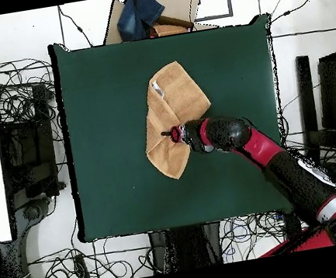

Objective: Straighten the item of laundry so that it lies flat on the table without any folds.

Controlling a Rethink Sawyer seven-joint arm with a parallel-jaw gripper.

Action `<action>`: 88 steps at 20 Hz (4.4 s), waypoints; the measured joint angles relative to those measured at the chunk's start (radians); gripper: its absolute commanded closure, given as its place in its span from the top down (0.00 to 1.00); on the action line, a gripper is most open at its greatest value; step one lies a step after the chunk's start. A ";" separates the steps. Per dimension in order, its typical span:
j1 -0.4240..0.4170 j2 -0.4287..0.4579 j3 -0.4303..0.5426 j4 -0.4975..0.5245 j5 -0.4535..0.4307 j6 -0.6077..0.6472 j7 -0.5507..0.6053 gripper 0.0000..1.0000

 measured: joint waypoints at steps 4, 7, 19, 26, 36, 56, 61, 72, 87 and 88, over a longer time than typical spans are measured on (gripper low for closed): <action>0.000 -0.001 0.000 -0.011 0.000 0.022 0.000 1.00; 0.000 -0.002 0.000 -0.014 0.000 0.024 0.000 1.00; 0.002 -0.002 0.000 -0.014 0.000 0.024 0.000 1.00; 0.004 -0.002 0.000 -0.014 0.000 0.024 0.000 1.00; 0.009 -0.001 0.000 -0.015 0.000 0.024 0.000 1.00; 0.012 0.002 0.000 -0.019 0.000 0.005 0.000 1.00; 0.006 0.005 0.000 -0.019 0.000 0.002 0.000 1.00; 0.004 0.005 0.000 -0.019 0.000 0.002 0.000 0.00; 0.009 -0.085 0.000 0.083 0.000 -0.137 0.004 0.00; 0.013 -0.105 -0.001 0.106 0.001 -0.166 0.009 0.00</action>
